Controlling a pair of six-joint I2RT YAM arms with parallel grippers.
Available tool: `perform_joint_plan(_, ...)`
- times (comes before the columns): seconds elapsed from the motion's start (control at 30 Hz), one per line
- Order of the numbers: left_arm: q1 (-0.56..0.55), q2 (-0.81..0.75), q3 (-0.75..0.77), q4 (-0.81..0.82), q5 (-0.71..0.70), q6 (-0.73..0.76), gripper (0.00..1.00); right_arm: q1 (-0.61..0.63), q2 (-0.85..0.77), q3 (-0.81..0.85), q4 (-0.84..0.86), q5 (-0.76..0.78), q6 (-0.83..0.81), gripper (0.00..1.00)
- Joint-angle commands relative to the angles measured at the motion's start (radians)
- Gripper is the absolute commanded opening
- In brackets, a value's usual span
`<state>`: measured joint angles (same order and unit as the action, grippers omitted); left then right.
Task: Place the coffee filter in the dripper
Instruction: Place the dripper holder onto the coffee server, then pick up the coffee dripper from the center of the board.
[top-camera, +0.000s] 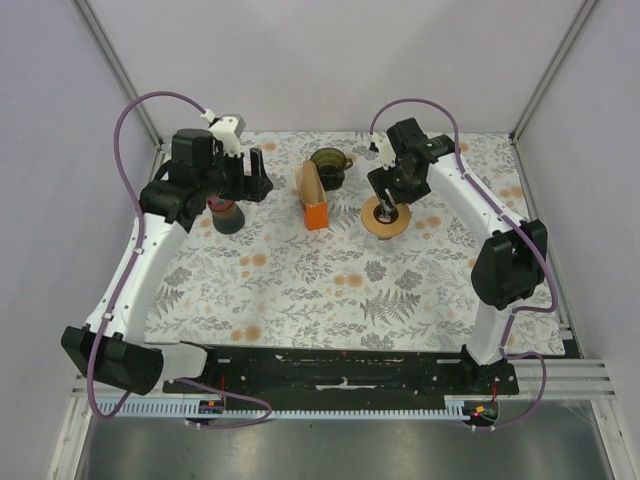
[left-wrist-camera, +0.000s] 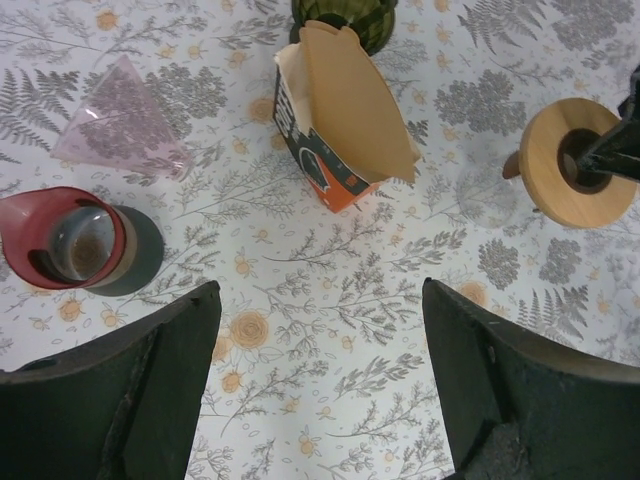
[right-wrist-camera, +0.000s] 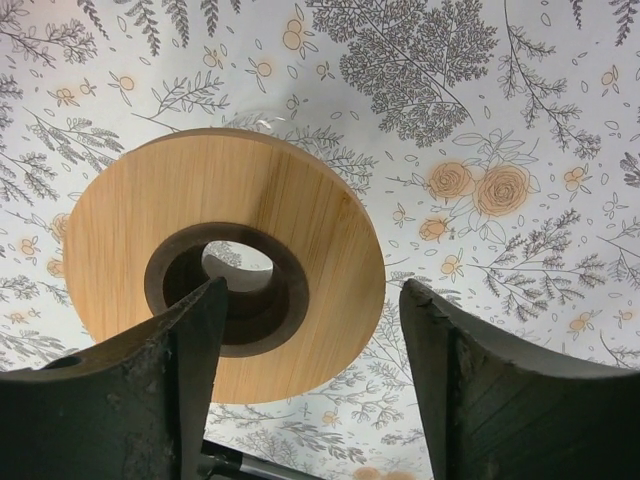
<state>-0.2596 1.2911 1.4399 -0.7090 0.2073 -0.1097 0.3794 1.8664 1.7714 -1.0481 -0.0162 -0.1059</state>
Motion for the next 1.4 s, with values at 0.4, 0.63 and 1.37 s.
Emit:
perform_joint_plan(0.4, 0.02, 0.502, 0.434, 0.1, -0.353, -0.026, 0.65, -0.004, -0.19, 0.045, 0.043, 0.059, 0.003, 0.87)
perform_joint_plan(0.63, 0.123, 0.81, 0.781, -0.003, -0.051, 0.212, 0.74, -0.004, -0.243, -0.061, 0.043, 0.107, 0.012, 0.87)
perform_joint_plan(1.37, 0.221, 1.125, 0.961, -0.224, 0.193, 0.476, 0.71, -0.005, -0.239, -0.098, 0.023, 0.107, 0.015, 0.88)
